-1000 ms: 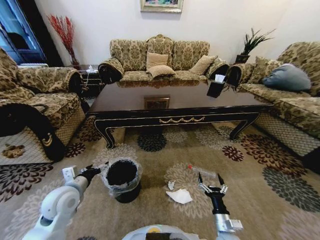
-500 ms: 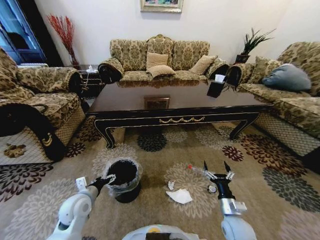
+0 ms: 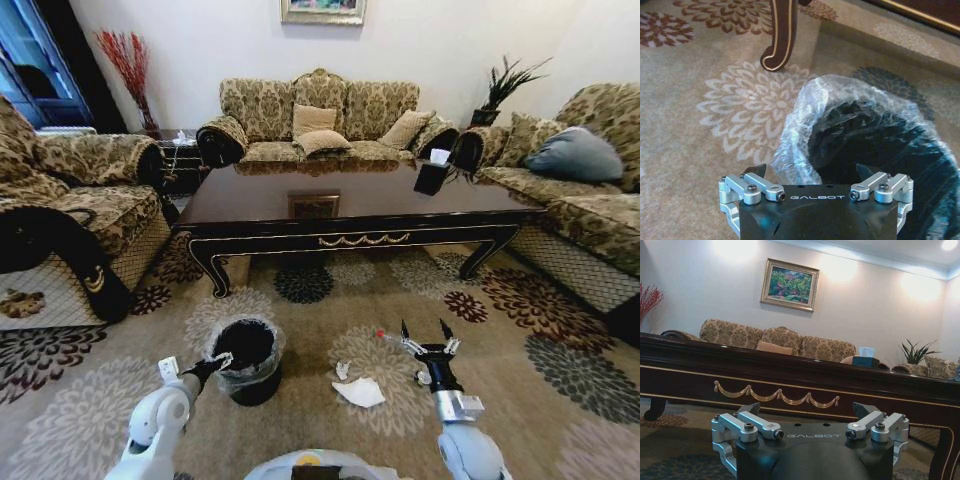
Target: Move to the front of the table and pick up the trash from the floor, then place it into the trash bin.
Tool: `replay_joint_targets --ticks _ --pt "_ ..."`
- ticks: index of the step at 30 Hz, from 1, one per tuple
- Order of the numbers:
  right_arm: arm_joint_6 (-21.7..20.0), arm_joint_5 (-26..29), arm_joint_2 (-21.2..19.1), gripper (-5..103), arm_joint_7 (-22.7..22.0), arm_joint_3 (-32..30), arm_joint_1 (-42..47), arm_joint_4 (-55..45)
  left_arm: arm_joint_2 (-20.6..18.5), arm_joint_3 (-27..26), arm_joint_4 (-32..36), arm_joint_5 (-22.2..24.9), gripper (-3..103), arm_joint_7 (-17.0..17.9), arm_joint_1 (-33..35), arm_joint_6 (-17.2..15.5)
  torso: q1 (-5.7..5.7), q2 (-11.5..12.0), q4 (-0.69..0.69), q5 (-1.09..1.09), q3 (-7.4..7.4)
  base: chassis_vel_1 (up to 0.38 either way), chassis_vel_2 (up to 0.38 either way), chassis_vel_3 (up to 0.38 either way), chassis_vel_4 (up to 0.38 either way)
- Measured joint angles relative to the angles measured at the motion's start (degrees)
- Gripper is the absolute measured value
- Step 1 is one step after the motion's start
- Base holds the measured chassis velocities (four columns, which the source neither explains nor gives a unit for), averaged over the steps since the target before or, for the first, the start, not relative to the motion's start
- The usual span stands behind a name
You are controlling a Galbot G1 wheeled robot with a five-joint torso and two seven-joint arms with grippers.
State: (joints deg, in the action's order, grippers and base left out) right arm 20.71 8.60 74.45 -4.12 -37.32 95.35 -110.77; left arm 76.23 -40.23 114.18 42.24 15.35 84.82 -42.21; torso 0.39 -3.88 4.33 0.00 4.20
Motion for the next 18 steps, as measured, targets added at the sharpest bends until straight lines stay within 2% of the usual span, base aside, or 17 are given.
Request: replay_joint_targets --ticks 2,5,7,11,13,17,18 --pt "0.01 -0.1 0.02 100 0.02 0.0 0.0 0.06 0.0 0.01 -0.58 -0.1 102 -0.01 -0.27 0.0 0.0 0.0 0.0 0.0 0.0 0.0 0.0 0.0 0.0" --pt "0.05 -0.53 0.17 100 0.03 0.07 0.03 0.29 -0.01 0.16 -2.2 -0.74 95 -0.03 -1.16 0.02 0.0 0.0 0.01 0.0 0.0 0.0 0.0 0.0 0.0" --pt "0.09 -0.65 0.21 100 0.03 0.09 0.03 0.37 -0.03 0.19 -2.5 -0.89 95 -0.03 -1.31 0.02 0.0 0.0 0.0 0.0 0.0 0.0 0.0 0.0 0.0" --pt "0.27 -1.07 0.45 100 0.05 0.18 -0.05 0.85 -0.27 0.22 -2.88 -1.11 74 -0.07 -1.49 0.04 0.0 0.0 0.0 -0.01 0.0 0.0 0.0 0.0 0.0" --pt "0.3 -1.14 0.49 100 0.06 0.21 -0.05 0.93 -0.34 0.21 -2.9 -1.12 74 -0.1 -1.49 0.05 0.0 0.0 0.0 0.0 0.0 0.0 0.0 0.0 0.0" --pt "0.6 -1.89 0.9 100 0.08 0.63 -0.2 1.45 -0.56 0.37 -3.64 -1.5 52 -0.16 -1.78 0.07 0.0 0.0 0.0 0.0 0.0 0.0 0.0 0.0 0.0" --pt "0.6 -1.89 0.9 100 0.08 0.63 -0.2 1.45 -0.56 0.37 -3.64 -1.5 52 -0.16 -1.78 0.07 0.0 0.0 0.0 0.0 0.0 0.0 0.0 0.0 0.0"
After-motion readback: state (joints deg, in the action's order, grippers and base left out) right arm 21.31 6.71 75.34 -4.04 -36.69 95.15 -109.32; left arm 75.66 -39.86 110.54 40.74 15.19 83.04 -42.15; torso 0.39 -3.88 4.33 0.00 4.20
